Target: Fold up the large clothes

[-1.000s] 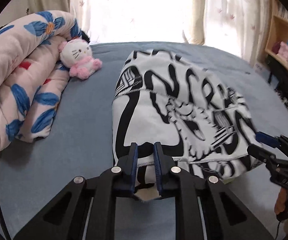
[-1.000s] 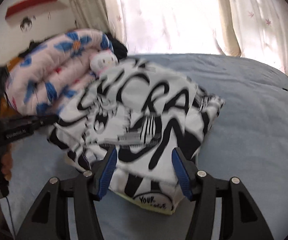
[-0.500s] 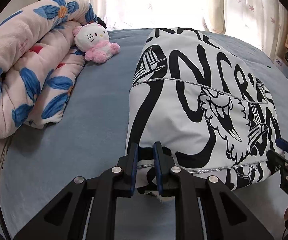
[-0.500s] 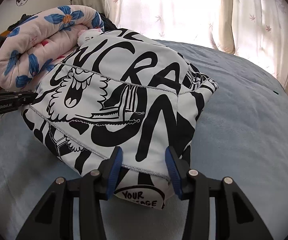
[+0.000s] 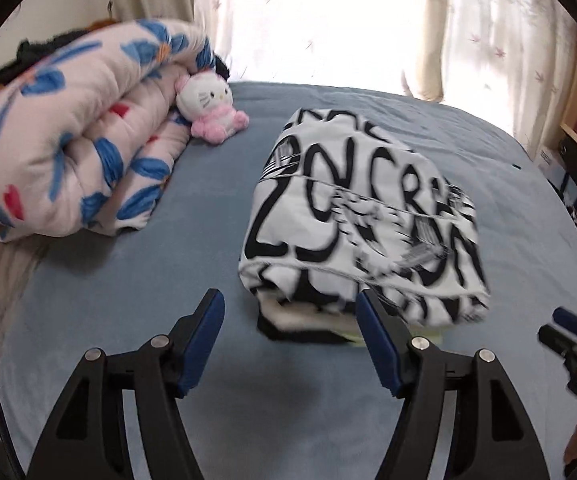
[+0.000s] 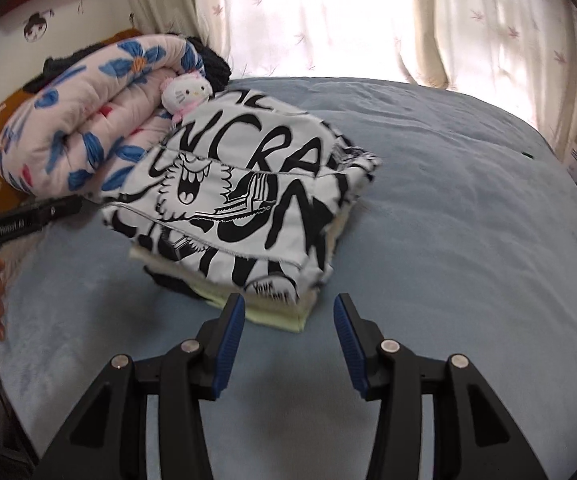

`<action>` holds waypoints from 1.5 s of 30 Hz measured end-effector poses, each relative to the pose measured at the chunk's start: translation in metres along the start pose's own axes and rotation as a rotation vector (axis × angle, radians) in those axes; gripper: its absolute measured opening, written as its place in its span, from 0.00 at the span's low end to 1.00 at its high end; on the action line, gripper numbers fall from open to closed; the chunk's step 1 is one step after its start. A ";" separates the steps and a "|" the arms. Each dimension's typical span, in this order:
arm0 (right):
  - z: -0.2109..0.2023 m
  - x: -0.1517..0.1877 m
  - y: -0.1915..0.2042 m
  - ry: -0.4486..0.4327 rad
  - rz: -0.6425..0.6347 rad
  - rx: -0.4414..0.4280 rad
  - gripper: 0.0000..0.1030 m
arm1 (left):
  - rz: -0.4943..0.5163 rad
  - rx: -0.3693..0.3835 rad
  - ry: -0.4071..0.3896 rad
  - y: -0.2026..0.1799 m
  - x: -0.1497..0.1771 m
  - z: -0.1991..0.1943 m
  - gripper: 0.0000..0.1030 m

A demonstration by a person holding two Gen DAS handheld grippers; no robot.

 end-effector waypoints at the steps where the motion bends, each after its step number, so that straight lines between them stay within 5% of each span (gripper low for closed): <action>1: -0.018 0.003 -0.005 -0.007 0.007 0.000 0.45 | 0.012 -0.010 -0.010 -0.008 0.001 -0.015 0.69; 6: -0.088 0.020 -0.025 -0.041 0.014 0.018 0.46 | 0.070 0.015 -0.058 -0.058 0.013 -0.087 0.75; 9: -0.127 0.040 -0.044 -0.055 0.036 0.038 0.55 | 0.099 0.030 -0.096 -0.092 0.023 -0.128 0.78; 15: -0.175 0.079 -0.079 -0.074 0.068 0.071 0.58 | 0.074 0.074 -0.111 -0.149 0.060 -0.182 0.84; 29: -0.235 0.186 -0.132 -0.134 0.207 0.146 0.66 | 0.092 0.086 -0.068 -0.264 0.171 -0.210 0.84; 45: -0.217 0.224 -0.136 -0.121 0.189 0.186 0.66 | 0.080 0.093 -0.032 -0.287 0.204 -0.206 0.84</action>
Point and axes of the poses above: each gripper's, at about its wrist camera, not at the fingertips, and z roughly the way its jaws point, y to its left, x to its underside, the point moved 10 cm from there along z, roughly the way its jaws point, and after that the axes turned 14 degrees about z, right-handed, at the moved point
